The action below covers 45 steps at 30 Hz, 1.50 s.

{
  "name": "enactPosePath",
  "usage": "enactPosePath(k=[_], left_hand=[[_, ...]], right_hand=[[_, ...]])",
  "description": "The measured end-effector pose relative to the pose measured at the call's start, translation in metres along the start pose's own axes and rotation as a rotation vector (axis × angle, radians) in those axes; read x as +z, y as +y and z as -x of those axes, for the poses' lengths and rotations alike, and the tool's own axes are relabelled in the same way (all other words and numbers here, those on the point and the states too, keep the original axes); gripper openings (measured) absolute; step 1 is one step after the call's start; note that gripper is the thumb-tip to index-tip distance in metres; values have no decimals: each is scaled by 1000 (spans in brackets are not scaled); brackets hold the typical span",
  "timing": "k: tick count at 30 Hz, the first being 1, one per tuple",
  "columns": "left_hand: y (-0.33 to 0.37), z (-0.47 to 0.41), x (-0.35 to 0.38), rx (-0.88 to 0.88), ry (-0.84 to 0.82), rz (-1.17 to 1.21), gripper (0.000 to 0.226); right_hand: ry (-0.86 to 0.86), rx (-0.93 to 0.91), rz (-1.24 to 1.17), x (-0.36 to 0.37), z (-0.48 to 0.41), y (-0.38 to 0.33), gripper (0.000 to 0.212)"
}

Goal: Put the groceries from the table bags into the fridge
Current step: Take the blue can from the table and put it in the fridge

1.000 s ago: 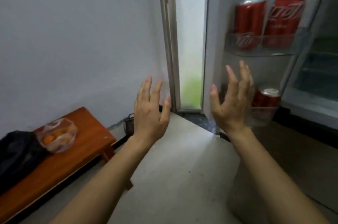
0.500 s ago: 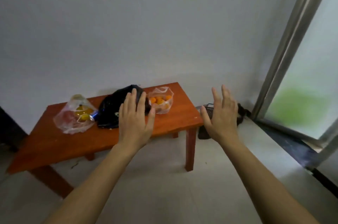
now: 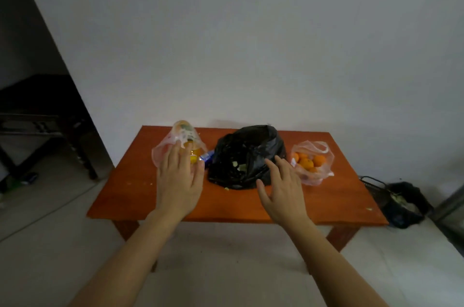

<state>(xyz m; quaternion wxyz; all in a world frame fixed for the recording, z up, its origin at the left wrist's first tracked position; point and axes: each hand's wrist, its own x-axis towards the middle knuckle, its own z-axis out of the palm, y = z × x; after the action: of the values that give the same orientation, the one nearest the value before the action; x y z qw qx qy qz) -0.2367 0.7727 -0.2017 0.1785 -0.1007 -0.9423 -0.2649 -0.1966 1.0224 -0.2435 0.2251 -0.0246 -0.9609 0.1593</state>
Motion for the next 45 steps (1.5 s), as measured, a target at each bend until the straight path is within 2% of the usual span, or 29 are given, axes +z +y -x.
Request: enactPosePath(k=[5, 13, 16, 19, 27, 31, 33, 36, 38, 41, 45], left_hand=[[-59, -52, 36, -69, -49, -91, 62], [-138, -141, 108, -189, -360, -280, 63], [-152, -172, 120, -237, -398, -292, 63], [-171, -193, 139, -275, -458, -271, 61], [-234, -249, 207, -229, -780, -257, 52], [-271, -270, 239, -193, -933, -256, 64], [-291, -275, 252, -159, -1030, -283, 63], [-314, -275, 265, -76, -1175, -302, 60], [-325, -274, 270, -32, -1238, -295, 62], [-334, -277, 269, 8, -1226, -253, 58], [-345, -278, 263, 51, -1222, -206, 57]], right_hand=[[-106, -47, -55, 78, -81, -18, 57], [-461, -172, -48, 194, -211, -18, 57], [-547, -194, -71, 223, -246, -20, 56], [-604, -235, -111, 252, -266, -25, 51], [-764, -228, -101, 327, -284, -26, 46], [-872, -140, 23, 356, -280, -26, 62], [-925, -83, 138, 363, -276, -31, 70], [-920, -70, 331, 380, -275, -43, 79], [-885, -48, 402, 390, -279, -53, 74], [-837, -8, 455, 400, -281, -63, 62], [-760, 103, 408, 402, -271, -65, 68]])
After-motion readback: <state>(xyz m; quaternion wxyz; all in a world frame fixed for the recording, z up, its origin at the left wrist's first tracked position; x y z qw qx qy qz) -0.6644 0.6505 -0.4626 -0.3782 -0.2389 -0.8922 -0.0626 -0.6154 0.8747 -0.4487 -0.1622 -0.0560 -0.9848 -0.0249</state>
